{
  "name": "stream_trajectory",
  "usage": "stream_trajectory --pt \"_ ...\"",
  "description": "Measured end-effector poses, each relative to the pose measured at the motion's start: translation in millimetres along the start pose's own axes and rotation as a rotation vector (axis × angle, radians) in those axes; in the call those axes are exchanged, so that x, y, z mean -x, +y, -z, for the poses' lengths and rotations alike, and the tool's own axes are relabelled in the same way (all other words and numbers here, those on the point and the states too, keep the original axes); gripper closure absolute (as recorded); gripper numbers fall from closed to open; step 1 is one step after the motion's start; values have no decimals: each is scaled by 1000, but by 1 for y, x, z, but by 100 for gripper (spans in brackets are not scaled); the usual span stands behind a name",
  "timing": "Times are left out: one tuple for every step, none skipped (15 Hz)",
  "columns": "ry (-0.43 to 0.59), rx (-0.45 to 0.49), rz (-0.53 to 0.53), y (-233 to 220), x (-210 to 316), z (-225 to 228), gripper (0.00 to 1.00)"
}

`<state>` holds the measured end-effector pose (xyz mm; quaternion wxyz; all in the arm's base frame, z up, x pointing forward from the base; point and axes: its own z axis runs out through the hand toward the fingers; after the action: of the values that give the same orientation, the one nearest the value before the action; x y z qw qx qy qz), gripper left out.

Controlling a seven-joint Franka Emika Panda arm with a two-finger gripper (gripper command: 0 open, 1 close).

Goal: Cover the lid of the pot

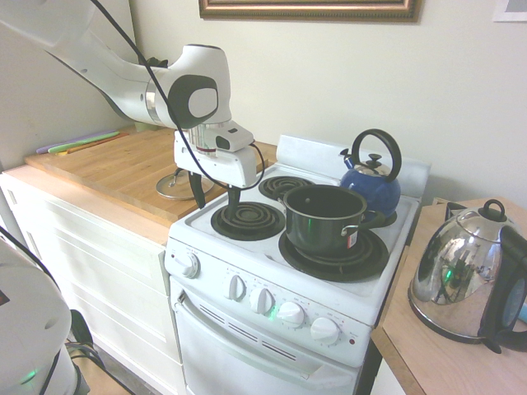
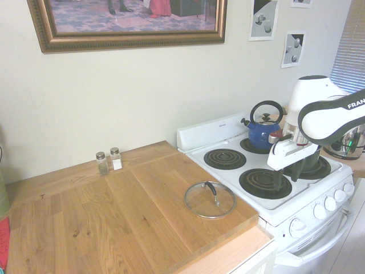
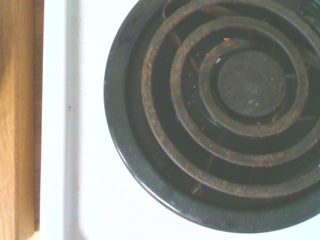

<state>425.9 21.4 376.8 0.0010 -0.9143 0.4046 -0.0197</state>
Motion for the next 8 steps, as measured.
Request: stream_trajectory --pt "0 0 0 0 0 0 0" --pt "1 -1 0 0 0 0 0" --pt "8 -6 -1 -4 0 4 0" --pt "22 -18 -3 -12 1 14 0" --pt "32 -26 -2 -23 3 27 0" --pt "40 -33 -1 -39 9 44 0" --pt "46 -40 -1 -56 16 63 0" --pt "51 -49 -1 -74 23 80 0"
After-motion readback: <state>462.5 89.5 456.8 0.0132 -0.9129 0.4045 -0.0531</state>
